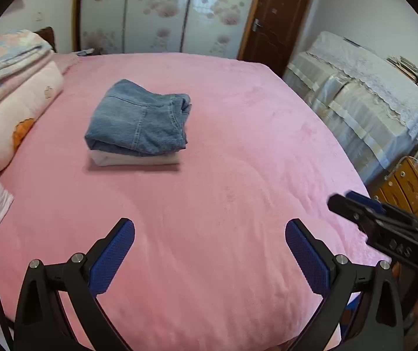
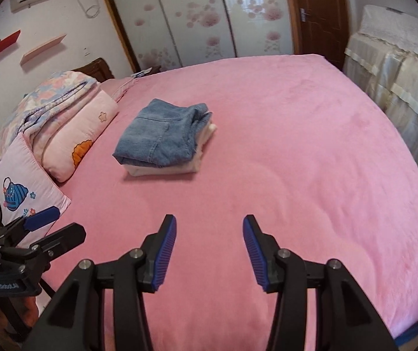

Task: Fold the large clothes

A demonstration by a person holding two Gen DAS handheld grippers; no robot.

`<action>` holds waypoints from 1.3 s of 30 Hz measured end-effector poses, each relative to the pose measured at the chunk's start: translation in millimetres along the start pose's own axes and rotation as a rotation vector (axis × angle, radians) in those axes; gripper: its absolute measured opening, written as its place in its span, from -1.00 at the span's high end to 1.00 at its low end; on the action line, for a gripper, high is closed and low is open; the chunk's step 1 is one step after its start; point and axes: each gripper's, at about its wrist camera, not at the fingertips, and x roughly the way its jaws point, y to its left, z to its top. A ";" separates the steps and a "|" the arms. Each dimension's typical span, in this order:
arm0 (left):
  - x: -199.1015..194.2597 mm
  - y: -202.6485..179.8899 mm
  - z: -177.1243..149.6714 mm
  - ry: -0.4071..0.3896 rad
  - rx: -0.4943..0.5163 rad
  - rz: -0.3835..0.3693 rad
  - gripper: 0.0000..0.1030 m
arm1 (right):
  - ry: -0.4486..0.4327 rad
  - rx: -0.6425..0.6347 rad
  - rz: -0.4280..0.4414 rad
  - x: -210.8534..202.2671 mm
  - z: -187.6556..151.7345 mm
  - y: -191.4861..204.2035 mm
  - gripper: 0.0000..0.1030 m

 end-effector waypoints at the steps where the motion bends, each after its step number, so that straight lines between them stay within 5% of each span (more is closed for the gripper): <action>1: -4.7 -4.9 -5.9 -0.010 0.001 0.014 -0.99 | -0.014 0.004 -0.007 -7.1 -7.0 -2.1 -0.13; 8: -31.9 -32.3 -45.7 -0.059 -0.012 0.039 -0.99 | -0.082 0.022 -0.043 -41.7 -49.2 -14.9 -0.26; 19: -49.9 -58.1 -101.0 -0.095 -0.023 0.193 -0.99 | -0.105 0.050 -0.054 -59.6 -103.7 -28.0 -0.26; 39: -36.3 -65.7 -122.8 -0.049 -0.020 0.229 -0.99 | -0.128 -0.020 -0.098 -67.5 -127.4 -15.6 -0.27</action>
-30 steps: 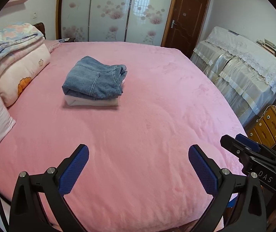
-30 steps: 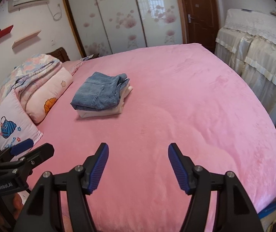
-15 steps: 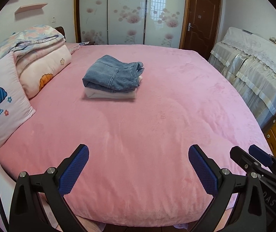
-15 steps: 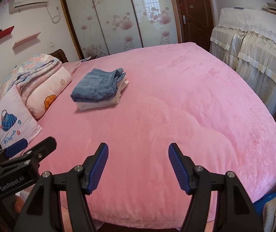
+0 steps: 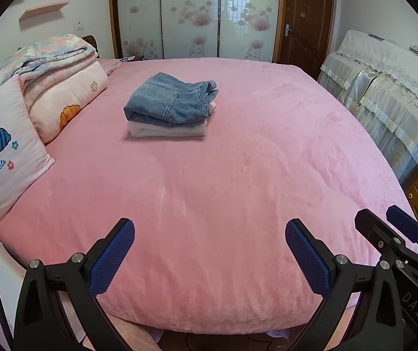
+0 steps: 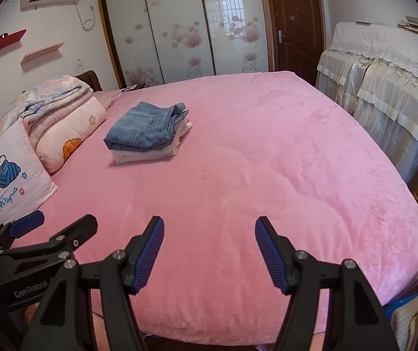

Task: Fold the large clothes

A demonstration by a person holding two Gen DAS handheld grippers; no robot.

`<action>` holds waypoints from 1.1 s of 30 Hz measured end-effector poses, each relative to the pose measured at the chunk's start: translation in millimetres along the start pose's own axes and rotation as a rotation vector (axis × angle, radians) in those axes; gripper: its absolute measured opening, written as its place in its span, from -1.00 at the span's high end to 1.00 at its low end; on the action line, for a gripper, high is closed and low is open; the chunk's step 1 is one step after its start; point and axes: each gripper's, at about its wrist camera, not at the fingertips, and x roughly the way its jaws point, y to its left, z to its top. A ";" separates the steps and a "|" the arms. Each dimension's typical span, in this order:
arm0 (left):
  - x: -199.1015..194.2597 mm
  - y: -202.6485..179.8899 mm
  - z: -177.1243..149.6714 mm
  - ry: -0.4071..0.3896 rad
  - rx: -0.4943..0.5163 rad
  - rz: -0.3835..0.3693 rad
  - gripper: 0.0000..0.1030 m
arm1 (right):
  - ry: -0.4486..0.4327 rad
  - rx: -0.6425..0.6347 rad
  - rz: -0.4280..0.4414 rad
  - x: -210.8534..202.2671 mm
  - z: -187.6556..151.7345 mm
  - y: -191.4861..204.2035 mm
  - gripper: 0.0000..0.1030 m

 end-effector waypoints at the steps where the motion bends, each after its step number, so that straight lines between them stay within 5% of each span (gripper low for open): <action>1: 0.7 0.3 -0.4 0.003 0.000 0.001 -0.99 | -0.001 -0.005 -0.002 -0.2 -0.5 0.0 -0.27; 33: 4.4 5.2 -5.1 0.021 -0.014 0.033 -0.98 | 0.004 -0.028 -0.014 0.2 0.8 2.0 -0.27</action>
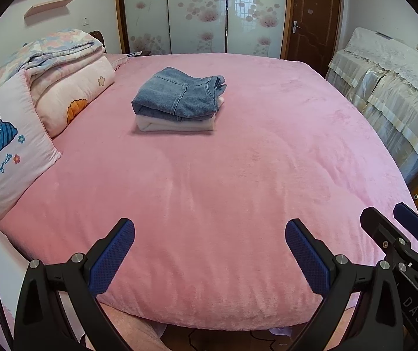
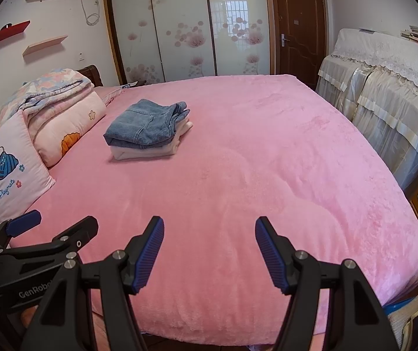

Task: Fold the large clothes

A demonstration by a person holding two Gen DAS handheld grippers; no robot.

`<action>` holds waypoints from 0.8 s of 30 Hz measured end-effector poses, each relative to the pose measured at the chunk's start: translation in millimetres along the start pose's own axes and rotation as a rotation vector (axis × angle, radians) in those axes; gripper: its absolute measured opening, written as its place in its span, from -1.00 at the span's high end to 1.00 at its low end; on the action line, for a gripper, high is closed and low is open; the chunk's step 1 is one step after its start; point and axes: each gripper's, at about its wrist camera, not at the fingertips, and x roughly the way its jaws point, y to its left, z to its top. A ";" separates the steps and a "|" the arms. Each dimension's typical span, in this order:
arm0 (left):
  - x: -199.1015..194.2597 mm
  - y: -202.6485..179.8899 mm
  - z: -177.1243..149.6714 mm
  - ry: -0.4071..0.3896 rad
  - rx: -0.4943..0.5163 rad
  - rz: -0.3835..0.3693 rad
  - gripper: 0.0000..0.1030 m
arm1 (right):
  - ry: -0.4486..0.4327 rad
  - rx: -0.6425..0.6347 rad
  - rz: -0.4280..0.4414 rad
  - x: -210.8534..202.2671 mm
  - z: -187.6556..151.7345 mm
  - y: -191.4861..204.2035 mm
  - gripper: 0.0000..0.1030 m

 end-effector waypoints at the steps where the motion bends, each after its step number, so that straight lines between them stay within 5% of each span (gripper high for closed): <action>1: 0.0 0.4 -0.3 0.001 -0.002 -0.001 -0.98 | -0.001 0.000 0.000 -0.1 0.0 -0.1 -0.27; 24: 4.2 3.0 -3.4 0.036 -0.016 -0.013 -0.98 | 0.002 -0.003 -0.001 -1.0 -0.8 0.2 -0.27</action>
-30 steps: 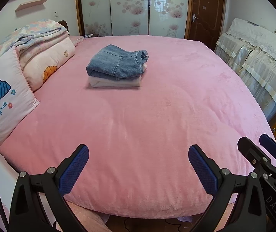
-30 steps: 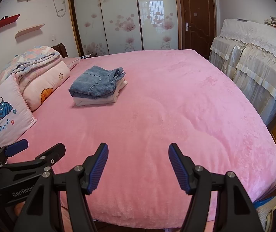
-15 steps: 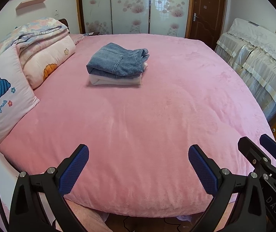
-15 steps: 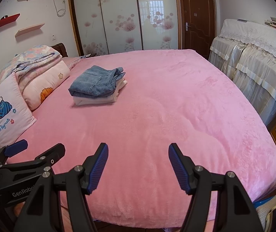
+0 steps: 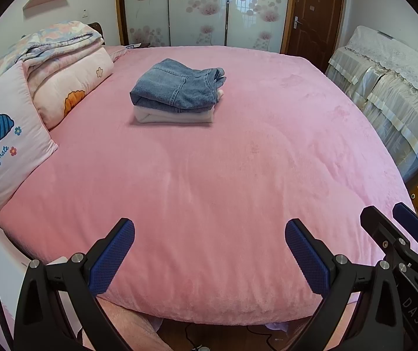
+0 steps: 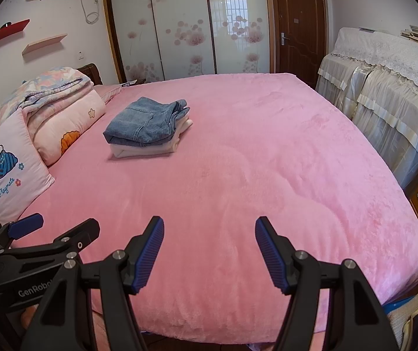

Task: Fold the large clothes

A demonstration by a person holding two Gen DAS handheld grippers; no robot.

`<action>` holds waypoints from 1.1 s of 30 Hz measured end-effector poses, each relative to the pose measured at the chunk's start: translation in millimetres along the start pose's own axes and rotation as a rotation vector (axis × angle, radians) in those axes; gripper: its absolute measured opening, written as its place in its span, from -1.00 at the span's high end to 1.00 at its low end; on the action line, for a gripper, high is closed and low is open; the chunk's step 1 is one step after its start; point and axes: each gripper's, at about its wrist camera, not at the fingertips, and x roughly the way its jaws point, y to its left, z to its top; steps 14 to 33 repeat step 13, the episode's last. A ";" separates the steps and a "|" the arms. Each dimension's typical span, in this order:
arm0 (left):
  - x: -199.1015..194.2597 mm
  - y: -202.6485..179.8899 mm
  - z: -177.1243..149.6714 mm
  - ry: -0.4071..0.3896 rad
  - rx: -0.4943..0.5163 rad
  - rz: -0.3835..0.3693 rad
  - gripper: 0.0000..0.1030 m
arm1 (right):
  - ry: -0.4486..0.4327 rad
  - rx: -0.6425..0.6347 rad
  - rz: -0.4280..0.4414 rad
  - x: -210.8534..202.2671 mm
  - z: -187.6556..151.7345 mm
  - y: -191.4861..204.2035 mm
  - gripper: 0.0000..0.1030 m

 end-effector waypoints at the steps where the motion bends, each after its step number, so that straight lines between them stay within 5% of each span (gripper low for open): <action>1: 0.1 0.2 0.5 0.001 -0.001 0.000 -0.98 | 0.000 0.001 0.001 0.0 0.1 0.1 -0.27; 33: 5.1 1.9 -2.2 0.024 -0.002 -0.002 -0.98 | 0.006 0.003 0.002 0.0 -2.7 -0.6 -0.27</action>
